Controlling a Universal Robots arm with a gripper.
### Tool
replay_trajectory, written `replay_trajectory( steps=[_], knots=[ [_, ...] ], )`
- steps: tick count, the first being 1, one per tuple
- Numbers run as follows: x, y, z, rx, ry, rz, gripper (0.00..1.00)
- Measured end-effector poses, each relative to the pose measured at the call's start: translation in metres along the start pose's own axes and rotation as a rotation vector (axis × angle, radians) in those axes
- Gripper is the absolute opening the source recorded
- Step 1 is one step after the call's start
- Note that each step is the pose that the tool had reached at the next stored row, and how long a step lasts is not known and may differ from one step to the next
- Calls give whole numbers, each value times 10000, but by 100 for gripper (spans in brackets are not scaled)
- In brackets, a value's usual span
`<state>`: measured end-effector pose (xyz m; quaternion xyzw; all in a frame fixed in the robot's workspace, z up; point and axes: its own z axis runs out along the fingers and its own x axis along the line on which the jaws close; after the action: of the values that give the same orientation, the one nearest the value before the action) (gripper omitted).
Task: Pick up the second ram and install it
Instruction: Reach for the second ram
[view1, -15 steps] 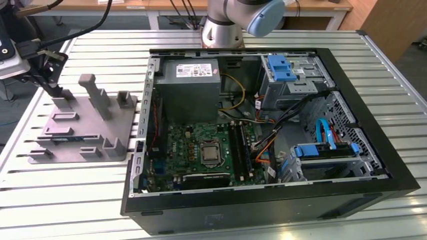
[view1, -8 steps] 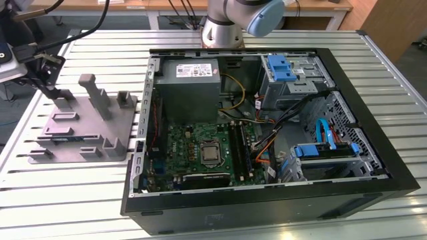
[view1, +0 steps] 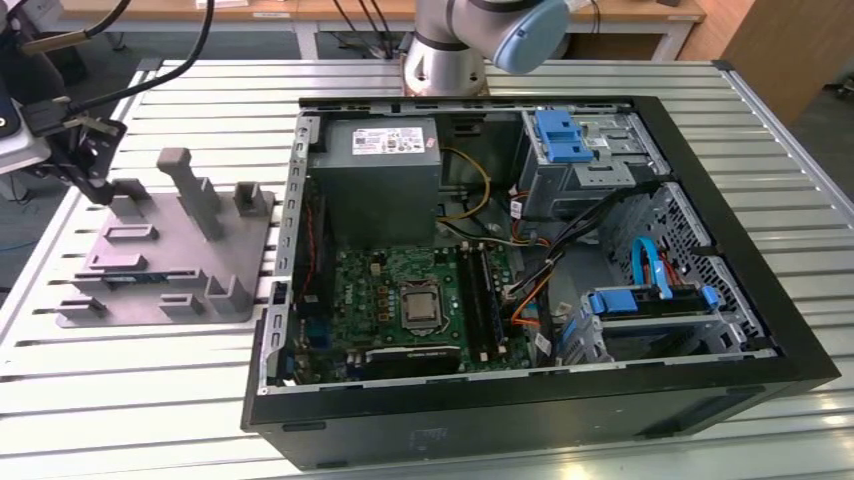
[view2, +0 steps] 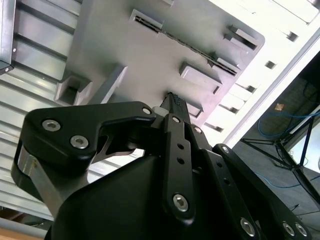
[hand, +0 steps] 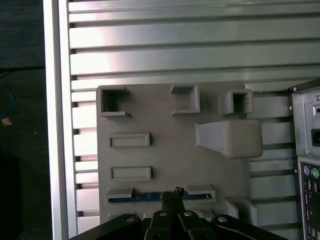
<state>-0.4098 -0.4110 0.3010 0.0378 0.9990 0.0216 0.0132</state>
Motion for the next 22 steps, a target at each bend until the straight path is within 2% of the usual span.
replay_trajectory(
  steps=[7,12,16,22],
  knots=[
    [68,-43,121,0,2,0,10],
    [65,-122,209,1,15,1,10],
    [61,-147,273,1,17,1,10],
    [60,-153,298,2,18,1,10]
  ],
)
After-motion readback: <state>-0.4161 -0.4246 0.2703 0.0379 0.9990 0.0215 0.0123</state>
